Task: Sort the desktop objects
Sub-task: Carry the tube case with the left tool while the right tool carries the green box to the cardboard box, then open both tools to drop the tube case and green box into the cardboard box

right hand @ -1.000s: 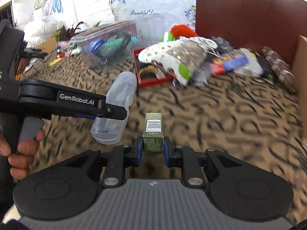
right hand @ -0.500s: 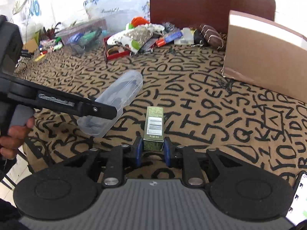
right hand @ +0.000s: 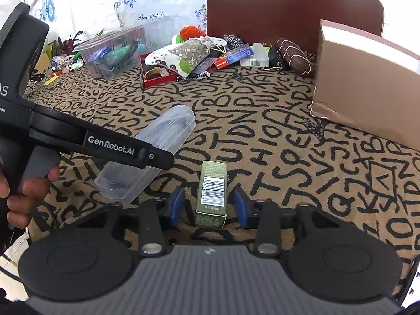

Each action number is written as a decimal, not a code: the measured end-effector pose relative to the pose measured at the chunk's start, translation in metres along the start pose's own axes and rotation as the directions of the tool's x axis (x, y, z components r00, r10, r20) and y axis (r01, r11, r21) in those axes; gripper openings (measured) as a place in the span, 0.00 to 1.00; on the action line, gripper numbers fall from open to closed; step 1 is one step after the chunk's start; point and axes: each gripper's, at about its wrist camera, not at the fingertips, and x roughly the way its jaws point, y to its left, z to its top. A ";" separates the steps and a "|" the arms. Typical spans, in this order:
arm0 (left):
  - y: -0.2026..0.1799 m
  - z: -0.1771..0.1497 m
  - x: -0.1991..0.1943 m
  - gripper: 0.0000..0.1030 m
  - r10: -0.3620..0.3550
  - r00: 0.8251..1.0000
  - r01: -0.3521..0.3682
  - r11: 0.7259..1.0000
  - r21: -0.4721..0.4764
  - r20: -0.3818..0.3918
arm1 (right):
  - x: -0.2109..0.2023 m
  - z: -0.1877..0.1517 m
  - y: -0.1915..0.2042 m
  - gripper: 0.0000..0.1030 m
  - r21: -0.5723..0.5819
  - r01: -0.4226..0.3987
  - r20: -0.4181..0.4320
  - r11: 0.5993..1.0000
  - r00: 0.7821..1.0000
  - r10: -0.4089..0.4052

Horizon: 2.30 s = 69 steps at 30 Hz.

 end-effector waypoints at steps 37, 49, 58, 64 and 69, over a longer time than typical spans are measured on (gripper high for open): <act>-0.230 0.205 0.044 0.45 -0.388 0.908 0.376 0.921 0.102 0.156 | -0.080 0.115 -0.246 0.21 0.186 0.369 0.290 0.910 0.865 -0.410; -0.281 0.237 0.138 0.45 -0.416 0.908 0.415 0.909 0.021 0.049 | -0.028 0.116 -0.316 0.21 0.193 0.407 0.151 0.893 0.887 -0.437; -0.279 0.235 0.138 0.86 -0.443 0.892 0.441 0.897 0.037 0.090 | -0.023 0.116 -0.318 0.32 0.128 0.447 0.097 0.885 0.883 -0.459; -0.270 0.232 0.105 0.96 -0.473 0.869 0.467 0.881 0.075 0.144 | -0.039 0.107 -0.298 0.64 0.116 0.455 0.169 0.883 0.867 -0.469; -0.256 0.222 0.088 0.96 -0.478 0.865 0.473 0.878 0.069 0.154 | -0.057 0.102 -0.278 0.84 0.139 0.463 0.219 0.875 0.848 -0.483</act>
